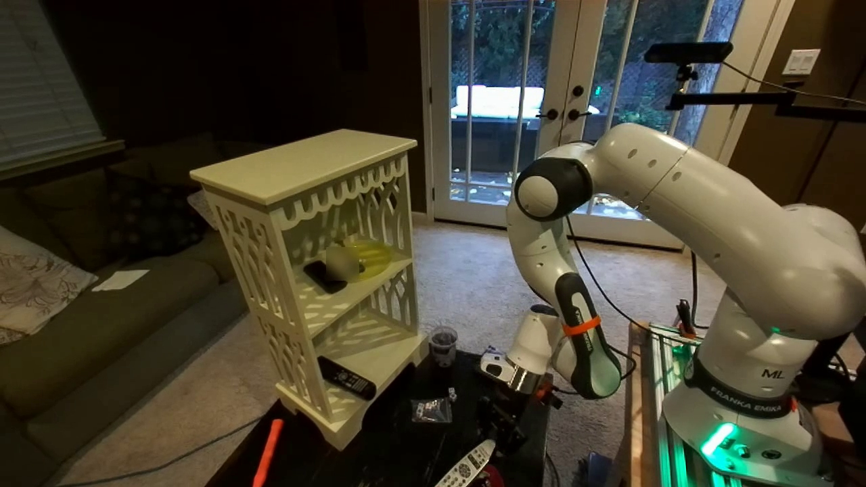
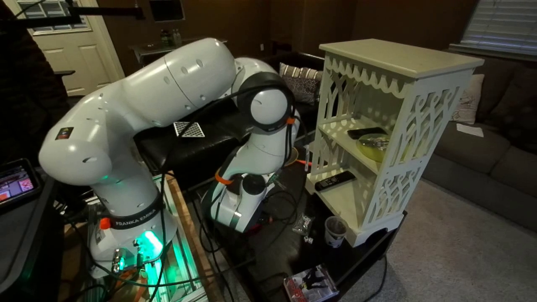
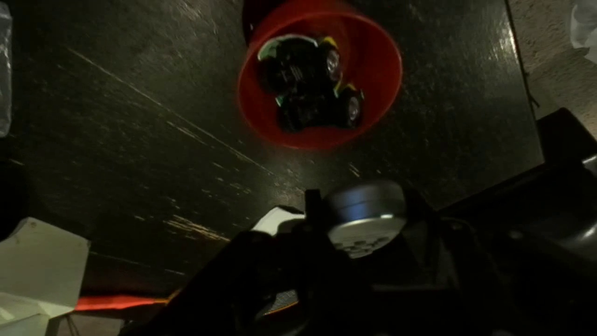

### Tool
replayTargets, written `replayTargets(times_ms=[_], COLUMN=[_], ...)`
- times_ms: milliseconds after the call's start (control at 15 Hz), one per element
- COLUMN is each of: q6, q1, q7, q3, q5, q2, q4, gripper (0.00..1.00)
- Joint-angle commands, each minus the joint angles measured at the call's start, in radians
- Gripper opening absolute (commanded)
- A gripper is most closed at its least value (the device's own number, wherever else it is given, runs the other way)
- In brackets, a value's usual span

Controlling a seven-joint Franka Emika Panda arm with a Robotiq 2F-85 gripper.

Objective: Remove the grey remote from the shelf

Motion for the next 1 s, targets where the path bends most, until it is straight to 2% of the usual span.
replayTargets(times_ms=[0, 67, 333, 400, 933], q6=[0.024, 0.01, 0.018, 0.018, -0.017], q1=[-0.018, 0.003, -0.008, -0.008, -0.04], q7=[0.03, 0.021, 0.027, 0.027, 0.068], q3=[-0.025, -0.029, -0.035, -0.035, -0.021], q5=[0.003, -0.004, -0.003, -0.003, -0.083], q2=[0.009, 0.012, 0.012, 0.012, 0.115], q4=[0.026, 0.021, 0.031, 0.031, 0.117], gripper=[0.2, 0.45, 0.45, 0.2, 0.2])
